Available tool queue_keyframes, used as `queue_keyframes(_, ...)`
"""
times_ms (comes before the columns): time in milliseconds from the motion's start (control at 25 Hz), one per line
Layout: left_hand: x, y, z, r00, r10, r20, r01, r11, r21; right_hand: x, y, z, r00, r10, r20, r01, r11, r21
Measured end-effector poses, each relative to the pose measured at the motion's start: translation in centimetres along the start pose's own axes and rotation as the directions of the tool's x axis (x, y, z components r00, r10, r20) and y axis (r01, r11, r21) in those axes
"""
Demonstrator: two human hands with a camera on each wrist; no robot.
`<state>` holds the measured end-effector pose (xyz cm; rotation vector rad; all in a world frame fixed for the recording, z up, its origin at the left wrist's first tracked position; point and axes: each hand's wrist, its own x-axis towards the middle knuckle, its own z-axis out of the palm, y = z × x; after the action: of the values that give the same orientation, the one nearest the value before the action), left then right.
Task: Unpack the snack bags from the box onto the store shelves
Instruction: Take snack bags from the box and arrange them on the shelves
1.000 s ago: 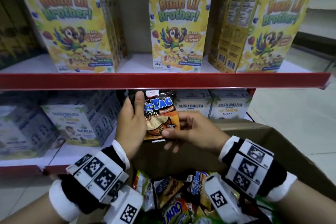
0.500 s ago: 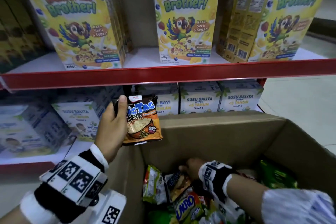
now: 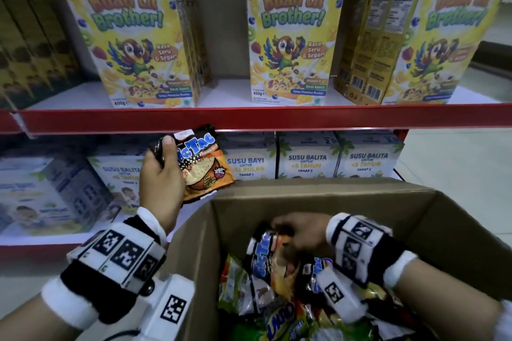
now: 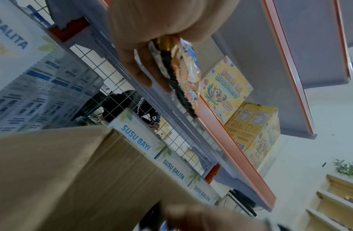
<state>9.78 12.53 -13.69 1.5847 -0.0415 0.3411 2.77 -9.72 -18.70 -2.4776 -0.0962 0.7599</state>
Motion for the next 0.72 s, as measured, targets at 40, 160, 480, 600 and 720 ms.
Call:
queue_keyframes(40, 0.1, 0.4, 0.5, 0.999, 0.002, -0.035, -0.002, 1.000, -0.002, -1.9, -0.4, -2.0, 0.996, -0.058, -0.065, 0.063, 0.994, 0.090)
queue_keyframes(160, -0.7, 0.8, 2.2, 0.997, -0.070, 0.043, 0.071, 0.997, -0.015, -5.8, -1.3, -6.0, 0.939, -0.171, -0.300, 0.301, 0.829, 0.471)
queue_keyframes(480, -5.0, 1.7, 6.2, 0.924, -0.109, 0.366, 0.162, 0.979, -0.119, -6.8, -2.8, -5.7, 0.864, -0.055, -0.501, 0.486, 0.352, 0.800)
queue_keyframes(600, -5.1, 1.6, 5.8, 0.887, -0.068, 0.457, 0.173, 0.966, -0.192, -6.3, -2.5, -5.4, 0.841, -0.040, -0.540, 0.511, 0.388, 0.767)
queue_keyframes(720, -5.4, 1.2, 5.5, 0.877, -0.028, 0.480, 0.145, 0.967, -0.209, -5.7, -2.1, -4.6, 0.847, -0.056, -0.528, 0.504, 0.395, 0.768)
